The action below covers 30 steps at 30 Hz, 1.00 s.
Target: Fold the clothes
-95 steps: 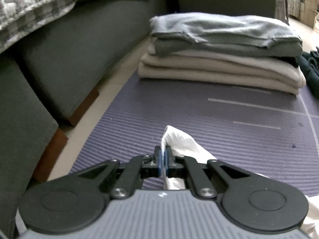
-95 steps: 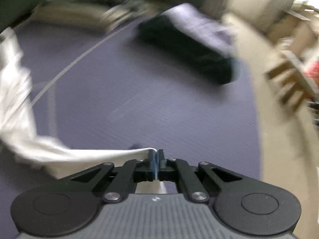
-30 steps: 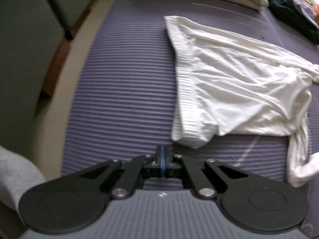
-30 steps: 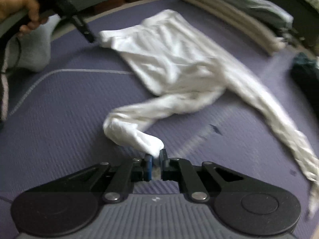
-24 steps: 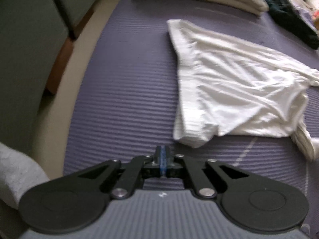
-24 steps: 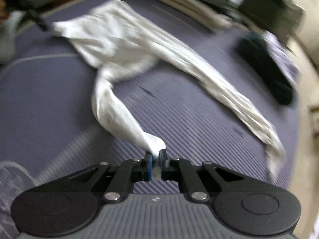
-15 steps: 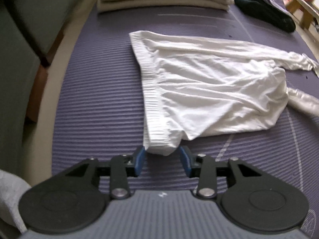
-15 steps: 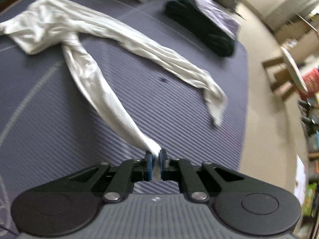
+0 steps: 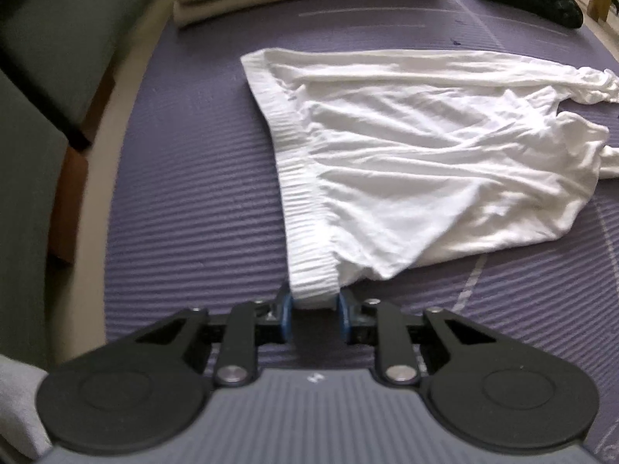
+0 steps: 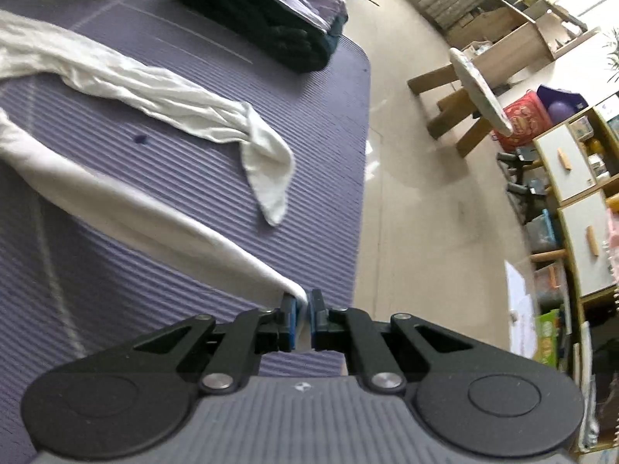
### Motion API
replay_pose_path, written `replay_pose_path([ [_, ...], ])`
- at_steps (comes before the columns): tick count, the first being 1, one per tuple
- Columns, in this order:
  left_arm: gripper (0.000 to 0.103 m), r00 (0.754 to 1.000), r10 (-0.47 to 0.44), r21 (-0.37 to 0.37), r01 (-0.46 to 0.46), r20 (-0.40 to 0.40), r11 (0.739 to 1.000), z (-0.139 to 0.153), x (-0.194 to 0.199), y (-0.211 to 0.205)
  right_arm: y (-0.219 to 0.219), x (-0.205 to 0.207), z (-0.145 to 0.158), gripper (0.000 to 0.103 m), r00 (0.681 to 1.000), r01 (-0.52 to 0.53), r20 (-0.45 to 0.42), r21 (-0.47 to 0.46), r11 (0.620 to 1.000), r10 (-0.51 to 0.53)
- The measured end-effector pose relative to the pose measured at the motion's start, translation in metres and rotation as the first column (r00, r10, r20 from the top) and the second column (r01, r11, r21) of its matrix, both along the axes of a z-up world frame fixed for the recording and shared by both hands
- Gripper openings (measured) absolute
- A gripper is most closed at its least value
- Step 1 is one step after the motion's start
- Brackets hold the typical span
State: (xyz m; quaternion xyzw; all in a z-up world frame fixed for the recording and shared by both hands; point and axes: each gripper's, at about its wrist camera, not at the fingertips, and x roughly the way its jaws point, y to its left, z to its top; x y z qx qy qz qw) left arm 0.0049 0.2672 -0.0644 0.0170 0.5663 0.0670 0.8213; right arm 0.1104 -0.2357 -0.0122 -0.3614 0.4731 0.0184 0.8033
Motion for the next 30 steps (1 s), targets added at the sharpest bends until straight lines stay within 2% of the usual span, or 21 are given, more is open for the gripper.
replay_pose_path([
  [9, 0.022, 0.991, 0.117, 0.026, -0.116, -0.058, 0.993, 0.018, -0.016, 0.02, -0.016, -0.002, -0.003, 0.005, 0.999, -0.042, 0.009, -0.126, 0.991, 0.043],
  [13, 0.022, 0.988, 0.102, 0.031, -0.099, -0.119, 0.995, 0.018, -0.024, 0.019, -0.019, -0.015, -0.008, 0.004, 0.996, -0.087, -0.025, -0.163, 0.983, 0.084],
  [16, 0.022, 0.986, 0.061, 0.054, -0.054, -0.152, 0.997, 0.015, -0.029, 0.013, -0.021, -0.026, -0.019, 0.004, 0.991, -0.123, -0.074, -0.187, 0.975, 0.111],
  [21, 0.023, 0.987, 0.04, 0.084, -0.027, -0.157, 0.996, 0.018, -0.031, 0.01, -0.02, -0.045, -0.035, 0.004, 0.975, -0.194, -0.152, -0.217, 0.957, 0.163],
  [23, 0.023, 0.986, 0.036, 0.071, -0.025, -0.163, 0.997, 0.017, -0.031, 0.011, -0.02, -0.053, -0.039, 0.005, 0.966, -0.218, -0.186, -0.208, 0.953, 0.18],
  [24, 0.024, 0.985, 0.036, 0.06, -0.026, -0.166, 0.998, 0.017, -0.031, 0.011, -0.02, -0.056, -0.04, 0.006, 0.961, -0.227, -0.208, -0.199, 0.953, 0.185],
  [26, 0.028, 0.985, 0.027, 0.032, -0.022, -0.171, 0.999, 0.017, -0.03, 0.011, -0.022, -0.058, -0.043, 0.018, 0.956, -0.22, -0.236, -0.183, 0.958, 0.174],
  [27, 0.031, 0.984, 0.017, 0.023, -0.013, -0.179, 1.0, 0.016, -0.029, 0.009, -0.022, -0.059, -0.043, 0.033, 0.954, -0.211, -0.249, -0.168, 0.963, 0.166],
  [28, 0.035, 0.983, 0.006, 0.025, -0.002, -0.181, 1.0, 0.017, -0.028, 0.007, -0.023, -0.061, -0.043, 0.038, 0.952, -0.205, -0.259, -0.146, 0.968, 0.163],
  [30, 0.054, 0.987, -0.015, 0.032, 0.02, -0.163, 0.999, 0.021, -0.027, 0.0, -0.022, -0.063, -0.038, 0.038, 0.951, -0.204, -0.256, -0.103, 0.974, 0.172],
])
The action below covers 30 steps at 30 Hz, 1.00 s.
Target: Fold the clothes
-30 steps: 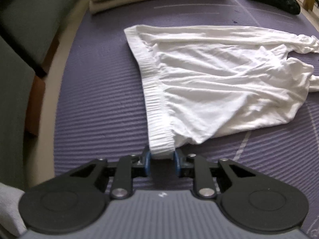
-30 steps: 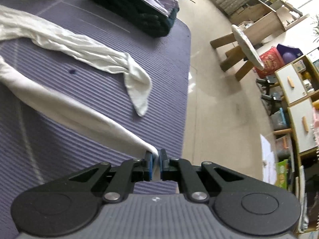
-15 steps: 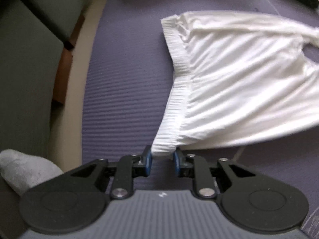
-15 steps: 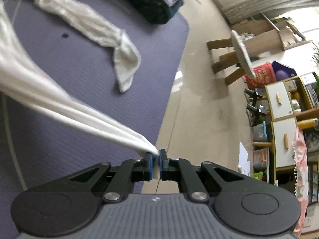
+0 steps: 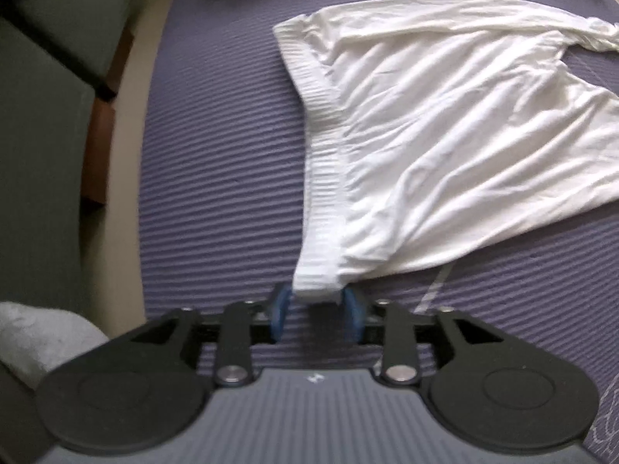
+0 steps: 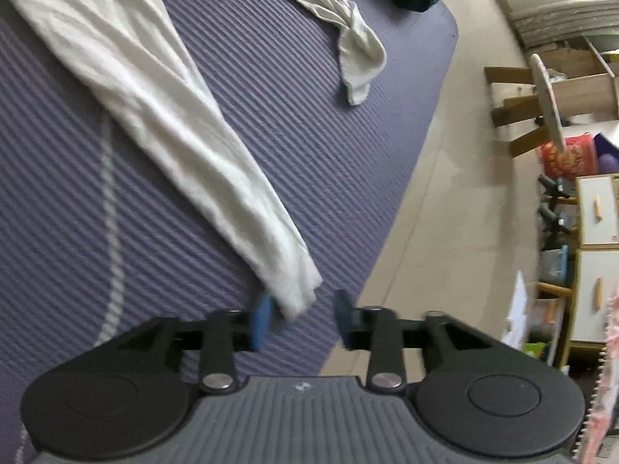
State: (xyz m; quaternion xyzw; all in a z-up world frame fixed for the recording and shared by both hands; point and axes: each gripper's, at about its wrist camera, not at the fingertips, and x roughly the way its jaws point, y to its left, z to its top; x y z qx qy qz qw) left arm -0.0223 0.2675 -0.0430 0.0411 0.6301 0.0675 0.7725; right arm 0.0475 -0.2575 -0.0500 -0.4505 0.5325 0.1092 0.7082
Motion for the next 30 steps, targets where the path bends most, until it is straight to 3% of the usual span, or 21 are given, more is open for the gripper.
replay_pose_path([
  [3, 0.06, 0.999, -0.037, 0.006, 0.037, 0.034, 0.999, 0.008, 0.002, -0.011, 0.001, 0.005, 0.013, 0.038, 0.999, 0.036, 0.01, 0.101, 0.994, -0.037],
  [5, 0.06, 0.995, -0.081, 0.011, 0.081, 0.066, 0.997, 0.017, 0.005, -0.023, 0.001, 0.011, 0.021, 0.03, 0.997, 0.07, 0.006, 0.183, 0.981, -0.072],
  [6, 0.06, 0.99, -0.116, 0.016, 0.115, 0.081, 0.993, 0.02, 0.007, -0.03, 0.001, 0.016, 0.024, 0.017, 0.996, 0.092, -0.001, 0.229, 0.969, -0.095],
  [9, 0.06, 0.97, -0.21, 0.016, 0.21, 0.124, 0.978, 0.027, 0.011, -0.052, 0.001, 0.028, 0.029, 0.016, 0.99, 0.139, -0.019, 0.329, 0.934, -0.141],
  [13, 0.06, 0.939, -0.308, -0.056, 0.32, 0.155, 0.946, 0.026, 0.022, -0.085, 0.01, 0.033, 0.026, 0.016, 0.99, 0.142, -0.042, 0.395, 0.908, -0.136],
  [18, 0.059, 0.904, -0.398, -0.128, 0.418, 0.158, 0.899, 0.016, 0.03, -0.121, 0.017, 0.043, 0.013, 0.016, 0.992, 0.121, -0.082, 0.419, 0.9, -0.095],
  [26, 0.057, 0.864, -0.477, -0.215, 0.502, 0.16, 0.838, 0.001, 0.037, -0.167, 0.025, 0.049, -0.006, 0.016, 0.991, 0.086, -0.126, 0.428, 0.9, -0.035],
  [30, 0.055, 0.859, -0.488, -0.225, 0.511, 0.153, 0.83, -0.007, 0.042, -0.177, 0.02, 0.048, -0.005, 0.004, 0.994, 0.065, -0.108, 0.443, 0.894, -0.018],
])
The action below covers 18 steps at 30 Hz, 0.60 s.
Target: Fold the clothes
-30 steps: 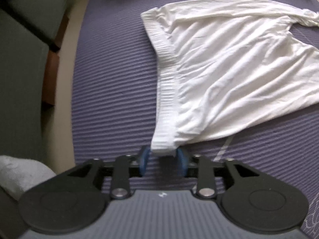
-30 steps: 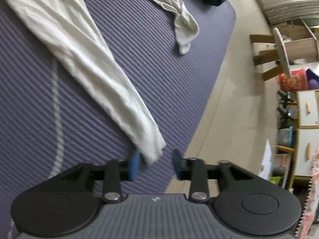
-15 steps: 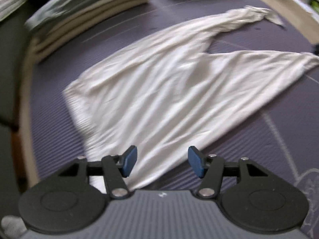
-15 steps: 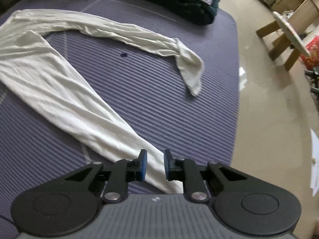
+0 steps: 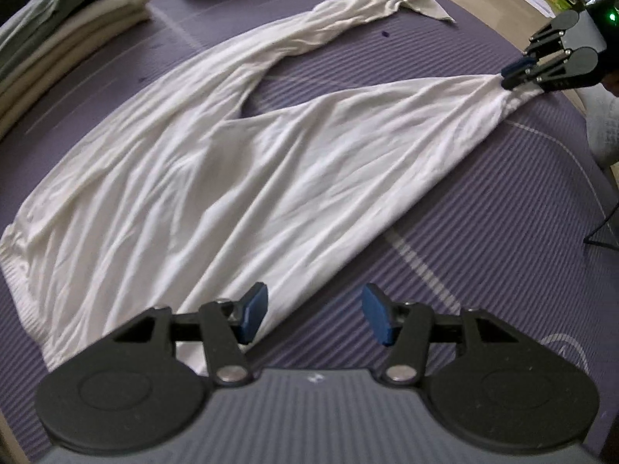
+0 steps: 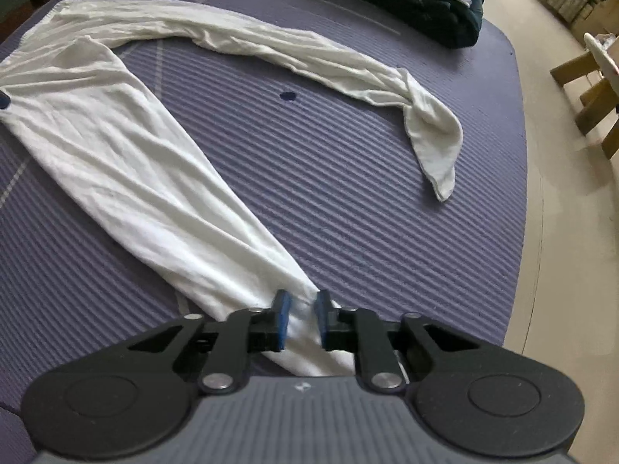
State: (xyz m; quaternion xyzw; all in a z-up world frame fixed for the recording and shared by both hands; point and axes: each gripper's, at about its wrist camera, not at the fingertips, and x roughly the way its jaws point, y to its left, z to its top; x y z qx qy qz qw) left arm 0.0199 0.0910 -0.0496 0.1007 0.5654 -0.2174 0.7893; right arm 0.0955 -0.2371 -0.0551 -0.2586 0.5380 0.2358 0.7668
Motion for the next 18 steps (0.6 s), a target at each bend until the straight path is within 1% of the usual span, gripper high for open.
replay_pose_path([
  [5, 0.055, 1.0, -0.007, 0.003, 0.007, -0.021, 1.0, -0.006, 0.001, -0.005, -0.005, -0.011, 0.009, 0.001, 1.0, -0.018, 0.002, 0.036, 0.999, 0.018],
  [9, 0.055, 0.999, -0.007, 0.016, 0.008, -0.036, 1.0, -0.008, -0.001, -0.006, -0.006, -0.026, 0.011, 0.001, 0.998, -0.042, -0.034, 0.046, 0.998, 0.044],
  [11, 0.056, 0.999, 0.0, 0.023, 0.0, -0.032, 1.0, -0.006, -0.002, -0.005, -0.007, -0.031, 0.012, 0.005, 0.999, -0.041, -0.035, 0.036, 0.999, 0.042],
  [13, 0.057, 1.0, 0.009, 0.023, -0.008, -0.028, 1.0, -0.004, -0.002, -0.004, -0.01, -0.031, 0.013, 0.014, 1.0, -0.019, -0.012, 0.032, 0.999, 0.02],
  [14, 0.057, 1.0, 0.015, 0.022, -0.015, -0.024, 1.0, -0.003, -0.002, -0.004, -0.011, -0.03, 0.014, 0.016, 1.0, -0.012, -0.002, 0.033, 0.999, 0.012],
  [16, 0.058, 1.0, 0.023, 0.016, -0.023, -0.021, 1.0, -0.001, 0.0, -0.004, -0.014, -0.025, 0.017, 0.025, 1.0, 0.011, 0.014, 0.052, 0.999, -0.012],
  [18, 0.058, 0.999, 0.031, 0.009, -0.031, -0.018, 0.999, -0.001, 0.002, -0.003, -0.015, -0.016, 0.019, 0.026, 0.999, 0.029, 0.028, 0.074, 0.997, -0.032],
])
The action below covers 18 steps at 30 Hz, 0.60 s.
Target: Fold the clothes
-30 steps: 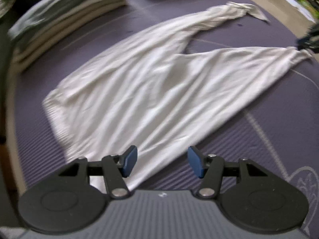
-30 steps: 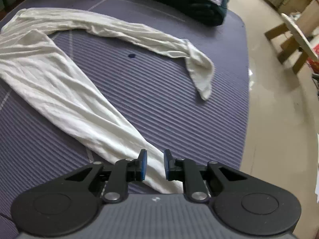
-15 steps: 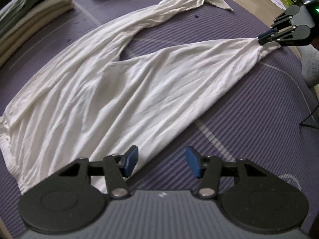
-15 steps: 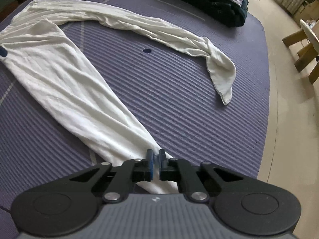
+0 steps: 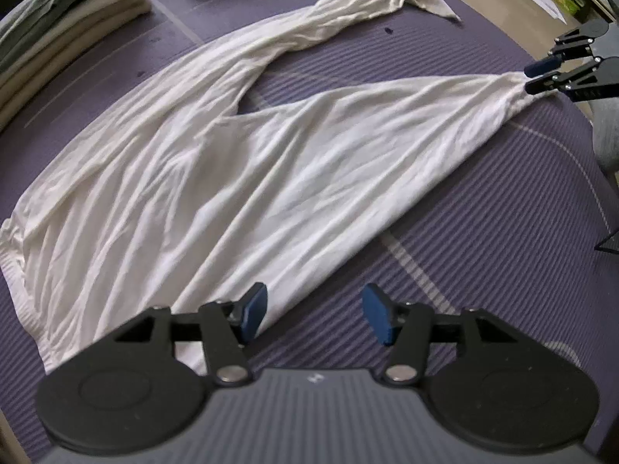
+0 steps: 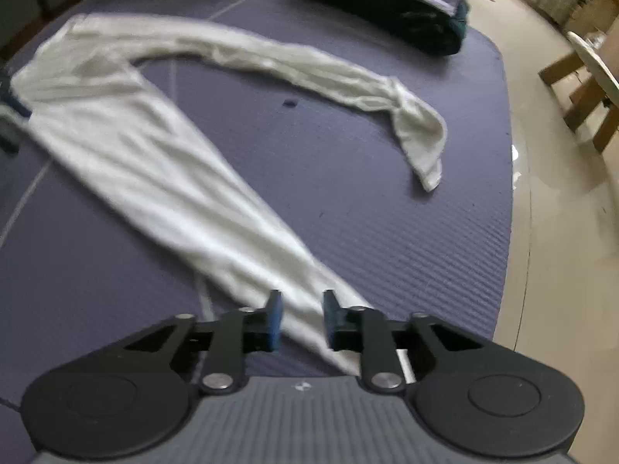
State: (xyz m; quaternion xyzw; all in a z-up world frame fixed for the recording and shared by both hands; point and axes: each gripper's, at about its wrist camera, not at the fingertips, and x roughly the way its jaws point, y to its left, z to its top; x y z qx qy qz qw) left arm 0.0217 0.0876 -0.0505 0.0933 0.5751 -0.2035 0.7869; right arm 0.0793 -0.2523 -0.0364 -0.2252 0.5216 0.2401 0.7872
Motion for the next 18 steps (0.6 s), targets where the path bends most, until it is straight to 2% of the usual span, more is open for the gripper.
replay_pose_path([
  [6, 0.058, 1.0, -0.006, -0.002, 0.006, -0.017, 1.0, -0.007, 0.003, -0.004, 0.011, 0.019, -0.016, 0.025, 0.999, -0.033, -0.016, -0.023, 0.999, 0.032],
  [8, 0.058, 1.0, -0.013, 0.001, 0.013, -0.021, 1.0, -0.01, 0.003, -0.006, 0.015, 0.022, -0.021, 0.014, 0.997, -0.061, -0.044, -0.03, 0.998, 0.06],
  [9, 0.059, 1.0, -0.018, 0.003, 0.018, -0.023, 1.0, -0.011, 0.003, -0.007, 0.016, 0.02, -0.021, 0.004, 0.996, -0.073, -0.046, -0.029, 0.997, 0.072],
  [18, 0.059, 0.999, -0.036, 0.016, 0.037, -0.025, 0.999, -0.012, 0.0, -0.008, 0.001, -0.006, -0.006, 0.002, 0.996, -0.093, -0.017, -0.021, 0.995, 0.093],
])
